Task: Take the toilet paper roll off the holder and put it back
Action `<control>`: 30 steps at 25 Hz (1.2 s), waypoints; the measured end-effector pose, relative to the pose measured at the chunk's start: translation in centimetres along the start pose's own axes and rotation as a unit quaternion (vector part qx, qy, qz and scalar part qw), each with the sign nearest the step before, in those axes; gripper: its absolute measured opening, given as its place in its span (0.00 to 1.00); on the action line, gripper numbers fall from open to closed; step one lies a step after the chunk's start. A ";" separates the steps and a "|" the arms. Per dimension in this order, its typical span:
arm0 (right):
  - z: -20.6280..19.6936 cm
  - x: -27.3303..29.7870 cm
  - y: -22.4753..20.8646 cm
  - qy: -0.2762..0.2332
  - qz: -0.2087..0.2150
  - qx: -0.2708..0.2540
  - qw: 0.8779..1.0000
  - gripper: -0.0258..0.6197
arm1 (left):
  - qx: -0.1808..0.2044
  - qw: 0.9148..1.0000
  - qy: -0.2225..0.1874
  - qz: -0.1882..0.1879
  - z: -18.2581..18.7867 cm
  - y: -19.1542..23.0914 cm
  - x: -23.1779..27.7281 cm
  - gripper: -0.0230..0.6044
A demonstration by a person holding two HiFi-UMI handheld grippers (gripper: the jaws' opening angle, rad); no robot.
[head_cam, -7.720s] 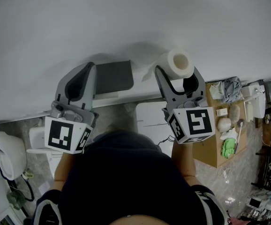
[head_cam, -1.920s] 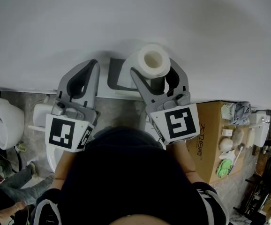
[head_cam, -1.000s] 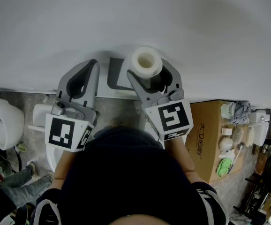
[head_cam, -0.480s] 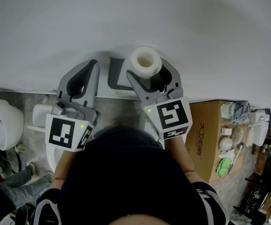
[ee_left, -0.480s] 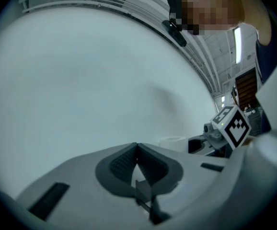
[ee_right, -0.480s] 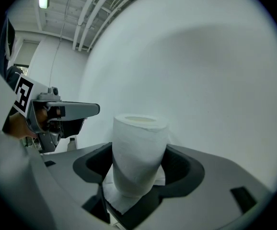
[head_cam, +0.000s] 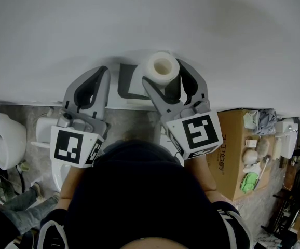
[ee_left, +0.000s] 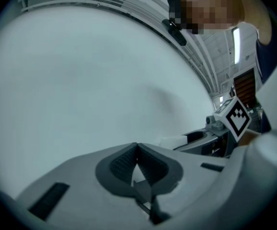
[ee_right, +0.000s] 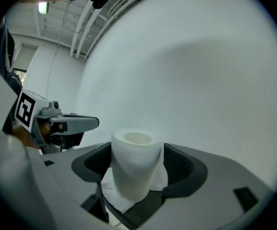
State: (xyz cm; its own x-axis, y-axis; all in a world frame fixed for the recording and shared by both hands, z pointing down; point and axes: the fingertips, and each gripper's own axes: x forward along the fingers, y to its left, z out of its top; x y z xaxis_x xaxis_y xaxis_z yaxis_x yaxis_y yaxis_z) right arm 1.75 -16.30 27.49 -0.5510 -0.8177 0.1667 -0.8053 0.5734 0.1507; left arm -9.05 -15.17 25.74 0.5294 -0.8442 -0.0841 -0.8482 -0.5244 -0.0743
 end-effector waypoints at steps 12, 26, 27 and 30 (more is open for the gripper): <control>3.1 -4.3 -2.2 -0.079 -0.060 0.014 0.995 0.55 | 0.004 1.000 -0.004 -0.028 0.7 -2.0 1.0 0.04; 4.0 -8.6 -5.7 -0.125 -0.152 0.026 0.980 0.08 | 0.009 0.999 -0.015 -0.042 1.8 -3.8 1.7 0.04; 3.9 -8.8 -5.8 -0.124 -0.156 0.026 0.980 0.07 | 0.010 0.999 -0.017 -0.039 1.9 -3.8 1.7 0.04; 3.0 -9.3 -6.6 -0.114 -0.170 0.026 0.979 0.07 | 0.010 0.999 -0.024 -0.022 2.2 -3.4 1.6 0.04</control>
State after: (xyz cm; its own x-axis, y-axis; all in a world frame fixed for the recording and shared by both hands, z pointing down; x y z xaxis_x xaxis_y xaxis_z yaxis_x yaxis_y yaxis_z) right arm 11.49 -12.64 22.02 -0.2801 -0.9540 -0.1073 -0.9570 0.2687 0.1097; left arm -5.30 -14.51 23.70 0.5660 -0.8145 -0.1276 -0.8244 -0.5574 -0.0986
